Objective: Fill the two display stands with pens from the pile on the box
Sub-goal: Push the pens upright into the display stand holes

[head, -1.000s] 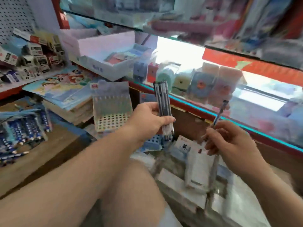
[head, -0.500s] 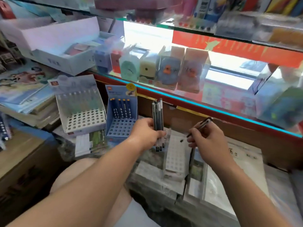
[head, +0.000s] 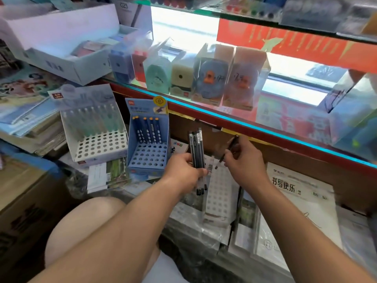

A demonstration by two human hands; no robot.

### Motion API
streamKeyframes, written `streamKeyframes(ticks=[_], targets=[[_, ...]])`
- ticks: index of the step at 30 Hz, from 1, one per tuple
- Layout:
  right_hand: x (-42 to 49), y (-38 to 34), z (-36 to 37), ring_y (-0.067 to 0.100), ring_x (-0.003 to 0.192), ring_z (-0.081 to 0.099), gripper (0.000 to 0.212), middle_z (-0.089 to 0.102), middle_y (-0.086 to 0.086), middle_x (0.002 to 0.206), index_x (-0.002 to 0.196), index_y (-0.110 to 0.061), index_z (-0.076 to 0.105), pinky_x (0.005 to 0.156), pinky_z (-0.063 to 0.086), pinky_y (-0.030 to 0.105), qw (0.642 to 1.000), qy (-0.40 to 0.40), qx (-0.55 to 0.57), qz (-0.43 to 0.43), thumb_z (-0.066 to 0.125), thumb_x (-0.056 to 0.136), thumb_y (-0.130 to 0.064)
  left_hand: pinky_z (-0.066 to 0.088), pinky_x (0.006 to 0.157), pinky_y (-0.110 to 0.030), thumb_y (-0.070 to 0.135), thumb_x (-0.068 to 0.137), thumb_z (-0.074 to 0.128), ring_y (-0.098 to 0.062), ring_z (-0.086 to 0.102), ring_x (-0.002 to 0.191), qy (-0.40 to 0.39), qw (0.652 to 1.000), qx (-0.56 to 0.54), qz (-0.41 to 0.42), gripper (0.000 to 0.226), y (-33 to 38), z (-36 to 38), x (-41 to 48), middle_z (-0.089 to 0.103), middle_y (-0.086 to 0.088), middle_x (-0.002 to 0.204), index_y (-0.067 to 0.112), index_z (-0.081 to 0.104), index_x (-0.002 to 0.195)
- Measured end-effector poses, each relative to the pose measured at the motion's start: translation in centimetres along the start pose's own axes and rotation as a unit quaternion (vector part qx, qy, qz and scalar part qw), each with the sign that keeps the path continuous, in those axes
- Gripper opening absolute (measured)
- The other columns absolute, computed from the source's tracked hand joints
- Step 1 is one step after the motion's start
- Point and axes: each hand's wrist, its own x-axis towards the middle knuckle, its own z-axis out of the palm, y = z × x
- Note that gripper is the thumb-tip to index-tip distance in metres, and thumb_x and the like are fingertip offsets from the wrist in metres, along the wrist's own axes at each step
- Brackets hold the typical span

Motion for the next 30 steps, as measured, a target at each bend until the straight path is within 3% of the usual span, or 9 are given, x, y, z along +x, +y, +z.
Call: streamKeyframes(ticks=[6, 10, 16, 24, 30], targets=[[0.9, 0.3, 0.5, 0.013, 0.088, 0.066, 0.015, 0.068, -0.006, 0.099, 0.109, -0.024, 0.058, 0.078, 0.058, 0.036, 1.000, -0.017, -0.020, -0.009, 0.066, 0.097, -0.020, 0.062, 0.085, -0.049, 0.009, 0.084, 0.082, -0.022, 0.076, 0.089, -0.009, 1.000, -0.008, -0.006, 0.023, -0.5, 0.3, 0.3, 0.079, -0.002, 0.092, 0.022, 0.071, 0.100], [1.3, 0.4, 0.9, 0.009, 0.086, 0.063, 0.012, 0.068, -0.007, 0.095, 0.104, -0.024, 0.062, 0.076, 0.055, 0.032, 0.997, -0.044, -0.059, -0.014, 0.067, 0.095, -0.019, 0.062, 0.087, -0.046, 0.009, 0.084, 0.081, -0.020, 0.075, 0.089, -0.006, 1.000, -0.004, -0.004, 0.024, -0.5, 0.5, 0.3, 0.079, -0.001, 0.093, 0.021, 0.072, 0.103], [1.6, 0.5, 1.1, 0.016, 0.084, 0.064, 0.008, 0.067, -0.005, 0.091, 0.102, -0.023, 0.062, 0.077, 0.058, 0.040, 0.991, -0.059, -0.114, -0.022, 0.066, 0.095, -0.021, 0.062, 0.087, -0.046, 0.011, 0.084, 0.082, -0.021, 0.075, 0.090, -0.007, 1.000, 0.010, -0.004, 0.025, -0.7, 0.6, 0.4, 0.079, -0.001, 0.093, 0.021, 0.073, 0.105], [1.9, 0.2, 1.2, 0.012, 0.080, 0.063, 0.010, 0.067, -0.005, 0.092, 0.104, -0.025, 0.063, 0.072, 0.058, 0.037, 0.989, -0.089, -0.120, -0.008, 0.058, 0.100, -0.033, 0.061, 0.088, -0.047, 0.012, 0.084, 0.082, -0.022, 0.075, 0.091, -0.011, 1.000, 0.005, 0.000, 0.025, -1.0, 0.7, 0.5, 0.079, 0.000, 0.092, 0.022, 0.074, 0.105], [2.2, 0.0, 1.8, 0.014, 0.077, 0.061, 0.006, 0.064, -0.003, 0.087, 0.097, -0.021, 0.063, 0.065, 0.053, 0.032, 0.979, -0.088, -0.185, -0.005, 0.060, 0.099, -0.026, 0.061, 0.088, -0.049, 0.013, 0.082, 0.083, -0.022, 0.075, 0.091, -0.009, 1.000, 0.002, -0.001, 0.023, -1.3, 0.8, 0.6, 0.080, 0.003, 0.090, 0.024, 0.074, 0.100]])
